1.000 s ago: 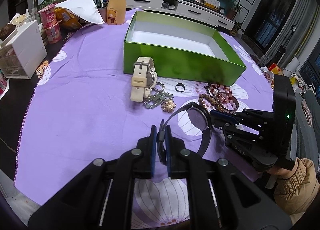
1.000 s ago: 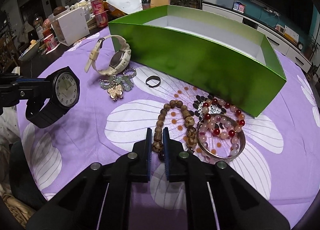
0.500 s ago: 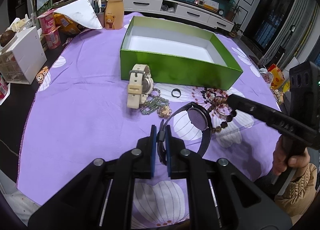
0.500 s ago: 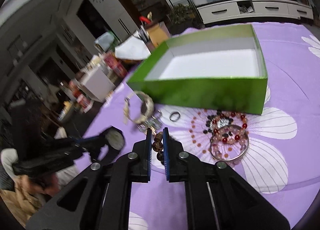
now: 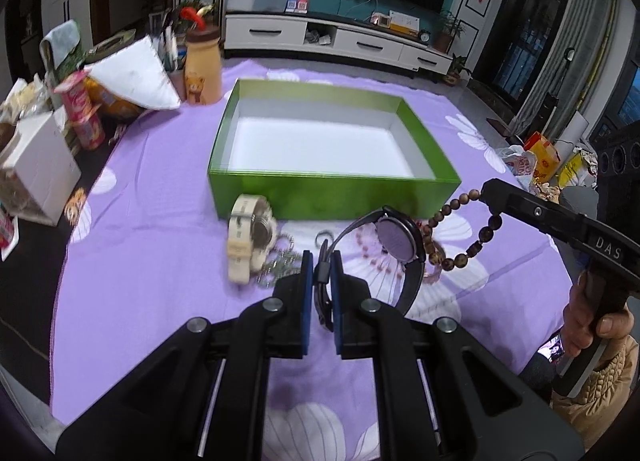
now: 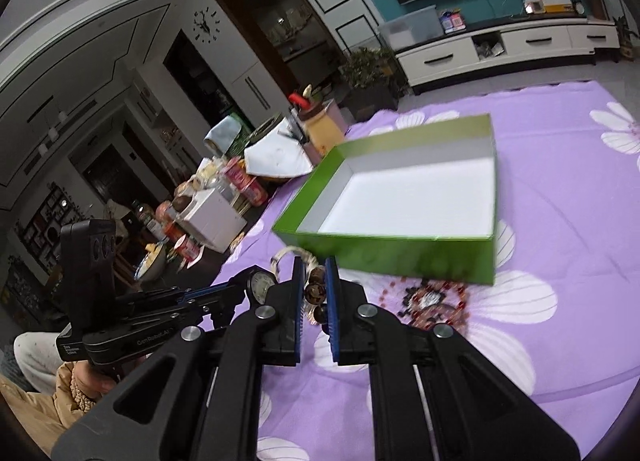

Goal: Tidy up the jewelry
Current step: 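Carry the black watch and bead bracelet with both tools over the green box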

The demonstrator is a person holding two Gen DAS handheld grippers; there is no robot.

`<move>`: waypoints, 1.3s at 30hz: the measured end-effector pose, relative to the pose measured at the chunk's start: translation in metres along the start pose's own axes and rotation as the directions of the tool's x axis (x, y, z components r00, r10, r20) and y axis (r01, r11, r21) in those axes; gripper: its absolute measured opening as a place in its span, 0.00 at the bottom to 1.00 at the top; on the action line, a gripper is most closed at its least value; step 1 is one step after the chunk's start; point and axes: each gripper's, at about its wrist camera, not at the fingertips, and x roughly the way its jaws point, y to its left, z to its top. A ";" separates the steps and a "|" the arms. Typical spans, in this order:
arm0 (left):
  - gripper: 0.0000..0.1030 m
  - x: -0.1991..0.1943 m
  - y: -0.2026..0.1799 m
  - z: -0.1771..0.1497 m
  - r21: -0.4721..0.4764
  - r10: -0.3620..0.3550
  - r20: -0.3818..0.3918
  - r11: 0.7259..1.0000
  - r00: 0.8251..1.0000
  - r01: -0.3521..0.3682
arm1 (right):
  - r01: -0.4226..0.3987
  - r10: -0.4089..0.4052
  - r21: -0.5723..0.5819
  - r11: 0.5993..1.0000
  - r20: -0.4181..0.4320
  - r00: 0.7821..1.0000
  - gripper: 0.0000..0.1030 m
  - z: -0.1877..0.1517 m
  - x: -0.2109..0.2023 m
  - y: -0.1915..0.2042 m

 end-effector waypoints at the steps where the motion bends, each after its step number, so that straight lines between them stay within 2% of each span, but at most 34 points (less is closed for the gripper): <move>1: 0.08 0.001 -0.001 0.006 0.005 0.001 0.009 1.000 1.000 -0.001 | 0.005 -0.005 0.001 1.000 0.008 1.000 0.10 0.003 -0.002 -0.001; 10: 0.08 0.005 -0.002 0.051 0.013 0.018 0.064 1.000 0.998 -0.019 | 0.042 -0.042 0.002 0.999 0.089 0.995 0.10 0.031 -0.018 -0.010; 18: 0.08 0.021 -0.007 0.082 0.032 0.039 0.083 0.999 0.996 -0.042 | 0.066 -0.065 -0.008 0.998 0.112 0.992 0.10 0.054 -0.008 -0.017; 30: 0.08 0.074 0.000 0.119 -0.013 0.054 0.058 0.998 0.997 -0.053 | 0.113 -0.114 0.016 0.993 0.124 0.986 0.10 0.073 0.024 -0.034; 39: 0.08 0.108 0.010 0.124 -0.041 0.084 0.003 0.996 0.996 -0.084 | 0.157 -0.158 0.017 0.987 0.101 0.982 0.10 0.080 0.047 -0.049</move>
